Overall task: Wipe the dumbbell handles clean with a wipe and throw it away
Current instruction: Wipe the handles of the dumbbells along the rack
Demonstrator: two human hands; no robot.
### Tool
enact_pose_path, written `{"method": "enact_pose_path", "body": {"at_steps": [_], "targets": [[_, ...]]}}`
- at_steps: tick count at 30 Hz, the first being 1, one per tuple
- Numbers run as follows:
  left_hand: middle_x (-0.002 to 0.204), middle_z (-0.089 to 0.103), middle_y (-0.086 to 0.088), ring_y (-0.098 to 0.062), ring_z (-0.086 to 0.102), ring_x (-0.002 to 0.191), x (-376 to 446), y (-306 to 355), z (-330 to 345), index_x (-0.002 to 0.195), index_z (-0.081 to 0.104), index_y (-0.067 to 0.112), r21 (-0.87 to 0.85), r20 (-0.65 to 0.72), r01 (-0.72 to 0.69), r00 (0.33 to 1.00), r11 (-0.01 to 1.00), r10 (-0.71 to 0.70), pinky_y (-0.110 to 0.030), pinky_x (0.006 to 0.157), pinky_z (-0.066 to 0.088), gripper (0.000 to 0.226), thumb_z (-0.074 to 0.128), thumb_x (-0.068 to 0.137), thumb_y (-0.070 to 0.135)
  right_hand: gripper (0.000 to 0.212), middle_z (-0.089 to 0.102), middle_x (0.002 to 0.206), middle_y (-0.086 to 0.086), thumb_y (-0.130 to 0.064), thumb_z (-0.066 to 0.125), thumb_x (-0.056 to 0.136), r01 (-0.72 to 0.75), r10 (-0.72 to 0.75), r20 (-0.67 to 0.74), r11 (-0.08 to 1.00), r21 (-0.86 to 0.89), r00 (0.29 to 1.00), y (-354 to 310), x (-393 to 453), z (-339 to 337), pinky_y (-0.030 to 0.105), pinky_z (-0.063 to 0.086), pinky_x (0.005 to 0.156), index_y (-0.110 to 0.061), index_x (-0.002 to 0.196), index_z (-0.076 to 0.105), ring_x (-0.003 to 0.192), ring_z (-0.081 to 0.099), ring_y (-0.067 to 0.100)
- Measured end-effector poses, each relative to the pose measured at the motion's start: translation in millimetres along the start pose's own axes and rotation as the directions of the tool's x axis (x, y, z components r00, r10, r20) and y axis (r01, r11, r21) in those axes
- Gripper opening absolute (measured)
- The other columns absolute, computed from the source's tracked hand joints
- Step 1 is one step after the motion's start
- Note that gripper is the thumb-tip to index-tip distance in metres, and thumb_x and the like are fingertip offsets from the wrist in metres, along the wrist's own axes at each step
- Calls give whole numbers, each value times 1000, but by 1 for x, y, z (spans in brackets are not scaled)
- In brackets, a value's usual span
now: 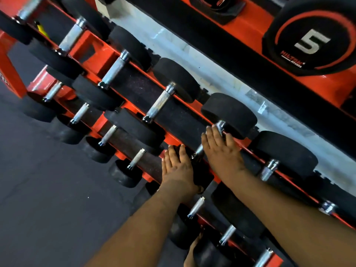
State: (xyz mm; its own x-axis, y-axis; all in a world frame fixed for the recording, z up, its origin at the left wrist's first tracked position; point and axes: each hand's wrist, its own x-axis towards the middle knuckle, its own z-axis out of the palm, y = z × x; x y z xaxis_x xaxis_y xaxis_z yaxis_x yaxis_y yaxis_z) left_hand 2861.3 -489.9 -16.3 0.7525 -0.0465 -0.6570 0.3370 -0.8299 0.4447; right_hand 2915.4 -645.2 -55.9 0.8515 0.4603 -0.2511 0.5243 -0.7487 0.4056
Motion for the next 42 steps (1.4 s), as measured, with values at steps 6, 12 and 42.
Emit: {"method": "enact_pose_path", "body": {"at_steps": [6, 12, 42], "targets": [[164, -29, -18, -33, -27, 152, -2, -3, 5, 159, -19, 16, -72, -44, -22, 999, 997, 19, -45, 124, -14, 136, 85, 75, 39, 67, 25, 165, 5, -19, 42, 91, 397, -397, -71, 918, -17, 915, 15, -23, 13, 52, 21, 120, -18, 157, 31, 154, 18, 22], [163, -30, -18, -32, -28, 152, -3, -5, 8, 157, -25, 17, -87, -69, -45, 997, 995, 39, -45, 124, -15, 137, 83, 77, 43, 72, -9, 168, 13, -11, 36, 101, -56, 64, -107, 996, 74, 992, 18, -20, 14, 52, 16, 122, -9, 160, -6, 155, -2, 29], [166, -23, -13, -27, -21, 155, 1, -6, 11, 159, -19, 26, -51, -123, -38, 992, 998, 32, -38, 124, -12, 147, 91, 63, 44, 23, 74, 103, 4, -5, 54, 101, -296, 109, 773, -883, 364, 625, 2, -19, -11, 31, 53, 84, -19, 111, 69, 97, 69, 19]]}}
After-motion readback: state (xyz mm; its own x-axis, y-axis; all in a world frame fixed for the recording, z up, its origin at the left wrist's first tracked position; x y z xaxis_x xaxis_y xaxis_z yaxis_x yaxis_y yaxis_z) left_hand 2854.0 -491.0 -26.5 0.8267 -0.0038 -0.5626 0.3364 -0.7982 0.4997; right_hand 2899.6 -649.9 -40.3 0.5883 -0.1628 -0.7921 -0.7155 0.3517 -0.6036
